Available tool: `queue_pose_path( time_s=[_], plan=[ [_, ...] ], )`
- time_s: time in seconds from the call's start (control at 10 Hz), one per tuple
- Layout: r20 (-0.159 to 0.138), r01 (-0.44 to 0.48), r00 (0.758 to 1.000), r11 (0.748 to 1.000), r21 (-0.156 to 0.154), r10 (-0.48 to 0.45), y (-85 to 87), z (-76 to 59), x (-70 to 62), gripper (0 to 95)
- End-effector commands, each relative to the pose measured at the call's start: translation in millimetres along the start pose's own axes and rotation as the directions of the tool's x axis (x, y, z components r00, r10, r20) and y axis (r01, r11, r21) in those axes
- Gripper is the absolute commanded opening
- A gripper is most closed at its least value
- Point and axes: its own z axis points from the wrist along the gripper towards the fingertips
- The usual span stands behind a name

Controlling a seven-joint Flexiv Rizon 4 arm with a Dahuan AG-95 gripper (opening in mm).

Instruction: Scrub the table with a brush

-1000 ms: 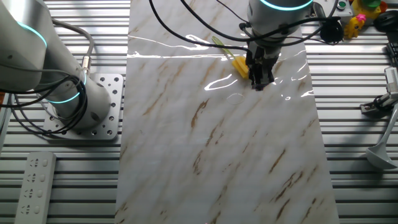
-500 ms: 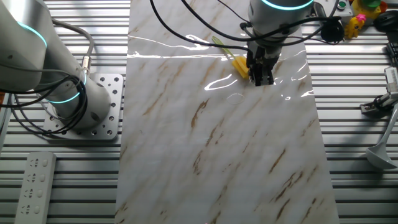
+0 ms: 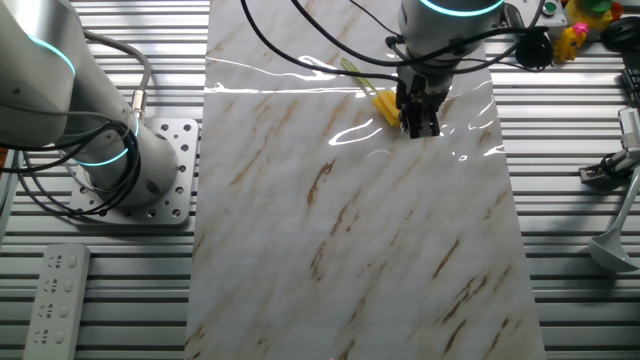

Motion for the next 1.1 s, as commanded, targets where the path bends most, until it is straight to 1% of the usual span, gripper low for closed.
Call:
queue_pose_path(
  time_s=[0.1, 0.3, 0.6, 0.7, 1.1],
  plan=[
    [-0.001, 0.000, 1.000, 1.000, 0.000, 0.000, 0.0, 0.0, -0.4, 0.0],
    [-0.001, 0.019, 1.000, 1.000, -0.001, -0.019, 0.0, 0.0, -0.4, 0.0],
    [-0.001, 0.012, 1.000, 1.000, -0.001, -0.012, 0.0, 0.0, -0.3, 0.0],
    [-0.003, 0.032, 0.999, 0.999, 0.000, -0.032, 0.0, 0.0, -0.3, 0.0],
    [-0.006, 0.055, 0.998, 0.998, -0.002, -0.055, 0.0, 0.0, -0.3, 0.0]
  ],
)
